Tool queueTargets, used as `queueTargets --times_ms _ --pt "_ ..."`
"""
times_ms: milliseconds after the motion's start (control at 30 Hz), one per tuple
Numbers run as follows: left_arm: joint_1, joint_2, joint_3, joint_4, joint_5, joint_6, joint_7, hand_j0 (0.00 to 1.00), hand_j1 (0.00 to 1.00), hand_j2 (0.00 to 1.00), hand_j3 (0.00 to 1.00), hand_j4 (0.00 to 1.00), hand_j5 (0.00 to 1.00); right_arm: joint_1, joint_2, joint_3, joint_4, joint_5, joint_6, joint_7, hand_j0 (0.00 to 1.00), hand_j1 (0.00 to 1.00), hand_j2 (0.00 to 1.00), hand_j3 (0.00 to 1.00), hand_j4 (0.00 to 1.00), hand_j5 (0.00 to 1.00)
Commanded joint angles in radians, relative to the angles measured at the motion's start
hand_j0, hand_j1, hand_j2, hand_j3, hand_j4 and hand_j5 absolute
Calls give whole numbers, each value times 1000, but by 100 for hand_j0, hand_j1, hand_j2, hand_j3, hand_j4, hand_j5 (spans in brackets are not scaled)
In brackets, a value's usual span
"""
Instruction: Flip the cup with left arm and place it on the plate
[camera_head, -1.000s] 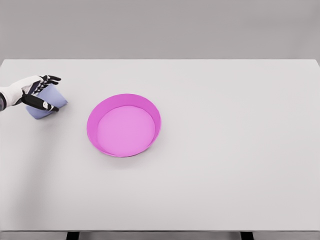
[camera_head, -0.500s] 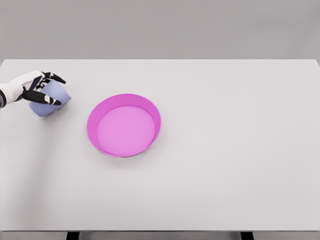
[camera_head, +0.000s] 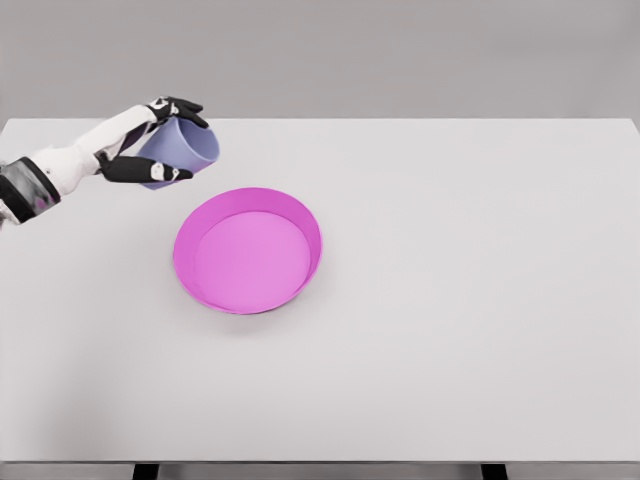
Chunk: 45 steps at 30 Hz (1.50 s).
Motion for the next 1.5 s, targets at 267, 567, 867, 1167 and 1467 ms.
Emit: queueTargets --times_ms 267,567,867,1167,1467 --pt "49 -47 -15 -32 288 -371 0 60 60 60 60 60 60 0 0 0 0 0 0 0 100 100 100 100 100 100" --pt "121 -88 -99 -101 484 -462 0 62 62 62 62 62 62 0 0 0 0 0 0 0 100 100 100 100 100 100" --pt "172 -134 -142 -91 574 -462 0 63 63 63 63 63 63 0 0 0 0 0 0 0 100 100 100 100 100 100" --pt "209 -190 -142 -15 614 -462 0 64 64 64 64 64 64 0 0 0 0 0 0 0 100 100 100 100 100 100" --pt "207 -184 -142 83 590 -462 0 66 66 66 66 66 66 0 0 0 0 0 0 0 100 100 100 100 100 100"
